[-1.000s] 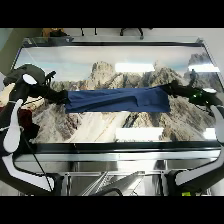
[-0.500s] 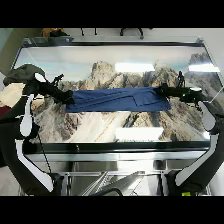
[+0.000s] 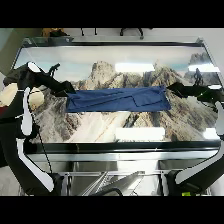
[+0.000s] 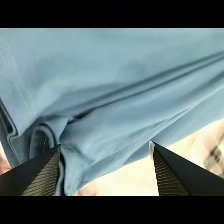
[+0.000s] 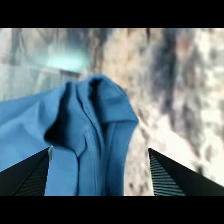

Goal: Fold the shirts.

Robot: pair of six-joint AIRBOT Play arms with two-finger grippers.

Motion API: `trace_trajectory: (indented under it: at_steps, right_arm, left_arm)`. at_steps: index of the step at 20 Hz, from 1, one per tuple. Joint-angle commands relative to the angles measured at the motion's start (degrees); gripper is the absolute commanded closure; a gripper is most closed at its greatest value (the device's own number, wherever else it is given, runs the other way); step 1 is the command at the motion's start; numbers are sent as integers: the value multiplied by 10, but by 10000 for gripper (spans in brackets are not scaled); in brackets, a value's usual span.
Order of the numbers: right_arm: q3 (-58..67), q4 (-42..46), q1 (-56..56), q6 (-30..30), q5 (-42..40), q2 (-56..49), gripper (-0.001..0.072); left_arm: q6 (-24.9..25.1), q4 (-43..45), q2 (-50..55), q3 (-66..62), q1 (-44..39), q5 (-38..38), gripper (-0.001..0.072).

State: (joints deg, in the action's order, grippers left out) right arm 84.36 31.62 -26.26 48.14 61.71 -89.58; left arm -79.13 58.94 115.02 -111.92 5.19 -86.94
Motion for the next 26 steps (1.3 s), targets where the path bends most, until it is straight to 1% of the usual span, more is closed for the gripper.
trace_trajectory:
  at_steps: [1,3,6,8,10,11,12,13,14,15,18,20,23,26]
  right_arm:
    - [0,31,0,18,42,-24,4]
    - [0,31,19,18,54,-45,4]
    - [0,29,53,17,57,-62,5]
    - [0,7,73,11,57,-64,5]
    - [0,-30,83,11,58,-64,13]
    - [0,-43,84,11,58,-64,105]
    - [0,-46,85,11,58,-64,332]
    - [0,-47,85,12,58,-64,454]
    - [0,-47,85,12,59,-64,576]
    - [0,-47,85,12,62,-62,692]
    - [1,-47,85,11,63,-40,690]
    - [4,-48,85,12,68,-8,690]
    - [53,-89,85,22,139,45,690]
    - [119,-106,90,63,185,93,690]
  left_arm:
    - [-35,-1,0,-56,0,-13,108]
    - [-40,-2,-5,-59,-2,-21,108]
    - [-40,-3,-24,-23,-2,-16,108]
    - [-41,-8,-30,-15,-4,-17,109]
    - [-41,-31,-30,-16,-15,-15,109]
    - [-40,-43,-30,-16,-25,-12,109]
    - [-39,-48,-30,-16,-40,-5,136]
    - [-37,-47,-30,-16,-55,3,372]
    - [-27,-47,-30,-16,-71,14,637]
    - [-22,-46,-30,-15,-88,31,689]
    - [-23,-47,-26,-16,-150,94,689]
    - [-23,-47,-10,-16,-192,128,689]
    - [-23,-47,36,-16,-266,168,689]
    - [-24,-47,77,-16,-334,236,689]
